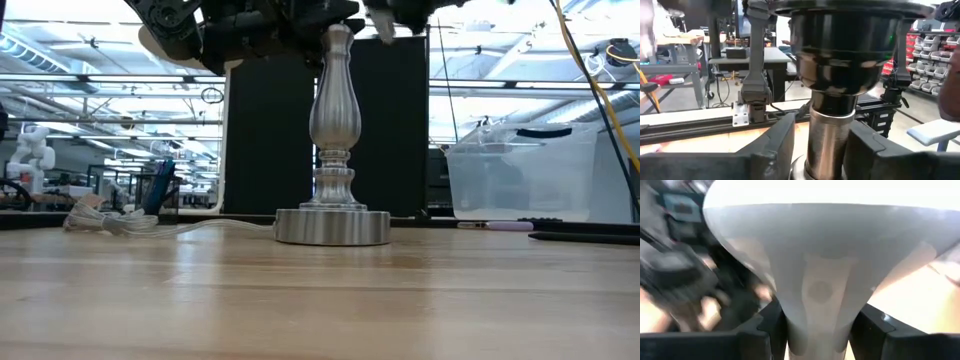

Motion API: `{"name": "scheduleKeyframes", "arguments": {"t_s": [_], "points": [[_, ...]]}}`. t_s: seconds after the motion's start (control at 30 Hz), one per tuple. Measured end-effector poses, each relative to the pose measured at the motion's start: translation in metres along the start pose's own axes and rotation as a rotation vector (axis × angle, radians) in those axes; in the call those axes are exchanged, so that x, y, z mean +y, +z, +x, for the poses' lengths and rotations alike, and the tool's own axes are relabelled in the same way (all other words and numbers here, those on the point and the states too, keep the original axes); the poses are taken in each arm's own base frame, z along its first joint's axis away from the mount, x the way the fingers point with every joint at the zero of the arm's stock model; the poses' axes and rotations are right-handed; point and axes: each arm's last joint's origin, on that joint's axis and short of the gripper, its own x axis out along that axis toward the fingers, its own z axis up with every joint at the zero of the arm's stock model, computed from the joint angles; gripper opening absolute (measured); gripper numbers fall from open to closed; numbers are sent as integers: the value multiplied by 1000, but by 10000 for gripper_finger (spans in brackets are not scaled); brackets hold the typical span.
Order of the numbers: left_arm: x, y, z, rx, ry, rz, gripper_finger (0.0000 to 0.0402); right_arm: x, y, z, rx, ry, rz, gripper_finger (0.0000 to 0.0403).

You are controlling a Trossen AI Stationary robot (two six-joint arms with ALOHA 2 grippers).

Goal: Screw lightbulb
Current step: Remove the lightbulb from the lamp

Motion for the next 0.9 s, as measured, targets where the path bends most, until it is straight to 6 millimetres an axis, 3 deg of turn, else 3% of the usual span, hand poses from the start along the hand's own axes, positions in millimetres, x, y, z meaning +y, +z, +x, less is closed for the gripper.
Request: {"name": "scheduleKeyframes", "arguments": {"t_s": [0.2, 0.5, 0.7, 0.9], "points": [[4, 3, -2, -34, 21, 22, 151, 0, -17, -16, 253, -133, 20, 153], [4, 15, -9, -85, 65, 70, 168, 9, -58, -15, 443, -101, 81, 153], [6, 21, -14, -91, 84, 72, 211, 16, -104, -15, 486, -120, 146, 153], [6, 39, -30, -126, 114, 103, 237, 25, -160, -21, 530, -147, 269, 153]]}}
